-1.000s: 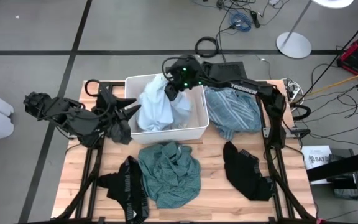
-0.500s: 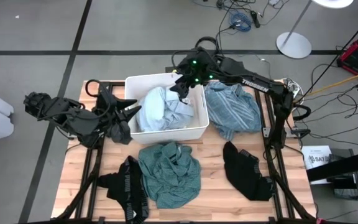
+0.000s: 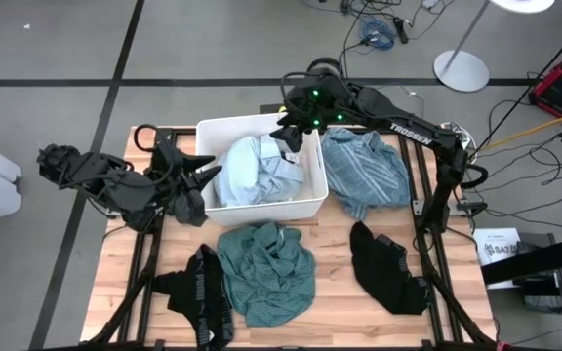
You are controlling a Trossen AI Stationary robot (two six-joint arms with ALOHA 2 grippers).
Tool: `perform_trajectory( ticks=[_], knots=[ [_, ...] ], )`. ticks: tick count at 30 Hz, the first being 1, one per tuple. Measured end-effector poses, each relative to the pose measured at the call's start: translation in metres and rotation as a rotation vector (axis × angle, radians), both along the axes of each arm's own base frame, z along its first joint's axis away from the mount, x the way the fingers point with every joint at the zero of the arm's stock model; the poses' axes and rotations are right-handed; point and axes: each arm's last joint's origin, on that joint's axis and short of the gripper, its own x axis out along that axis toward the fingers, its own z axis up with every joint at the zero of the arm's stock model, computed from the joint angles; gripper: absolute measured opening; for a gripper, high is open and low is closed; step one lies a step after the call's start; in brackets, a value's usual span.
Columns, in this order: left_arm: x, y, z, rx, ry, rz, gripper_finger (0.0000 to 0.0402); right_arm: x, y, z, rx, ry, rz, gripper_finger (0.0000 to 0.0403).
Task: Sort clothes
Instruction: Put the blue polo shirt into the white laundry organizer
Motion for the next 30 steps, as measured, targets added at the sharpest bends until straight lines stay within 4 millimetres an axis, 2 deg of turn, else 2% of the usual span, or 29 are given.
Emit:
perform_trajectory(
  ticks=[30],
  knots=[
    [0.0,0.0,0.0,0.0,0.0,0.0,0.0145,0.0004,0.0022,-0.002,0.03,0.01,0.023,0.0231]
  ],
)
